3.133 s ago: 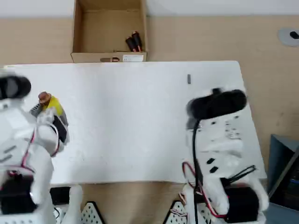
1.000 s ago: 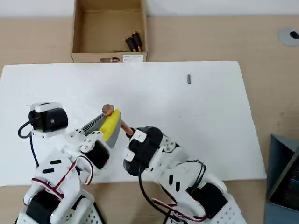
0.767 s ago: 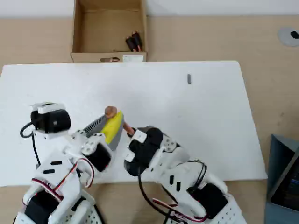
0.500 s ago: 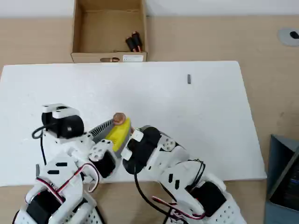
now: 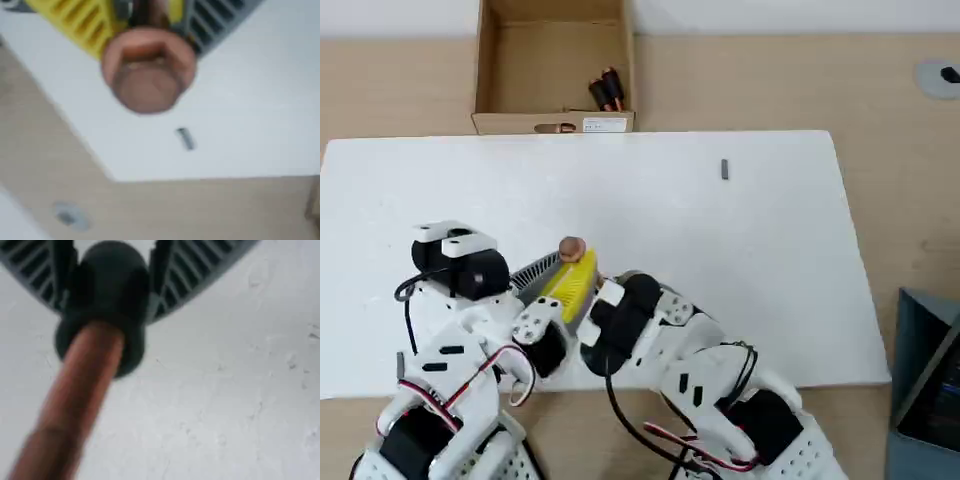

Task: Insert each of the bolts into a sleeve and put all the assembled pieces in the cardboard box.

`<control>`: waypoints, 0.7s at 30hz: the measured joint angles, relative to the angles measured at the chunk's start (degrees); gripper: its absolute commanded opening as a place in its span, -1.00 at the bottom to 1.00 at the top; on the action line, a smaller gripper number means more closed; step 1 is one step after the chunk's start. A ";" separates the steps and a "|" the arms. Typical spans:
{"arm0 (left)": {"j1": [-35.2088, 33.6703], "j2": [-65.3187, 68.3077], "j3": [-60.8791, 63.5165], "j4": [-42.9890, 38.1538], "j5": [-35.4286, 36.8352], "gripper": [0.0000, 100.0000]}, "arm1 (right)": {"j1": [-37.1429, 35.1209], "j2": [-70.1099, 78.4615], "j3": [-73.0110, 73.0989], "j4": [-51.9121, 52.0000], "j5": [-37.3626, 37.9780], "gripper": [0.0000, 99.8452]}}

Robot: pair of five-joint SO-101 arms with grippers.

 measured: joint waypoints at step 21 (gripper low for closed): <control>2.90 0.00 2.11 -3.96 2.81 -1.00 | 0.09 0.00 0.00 0.00 -0.09 -0.98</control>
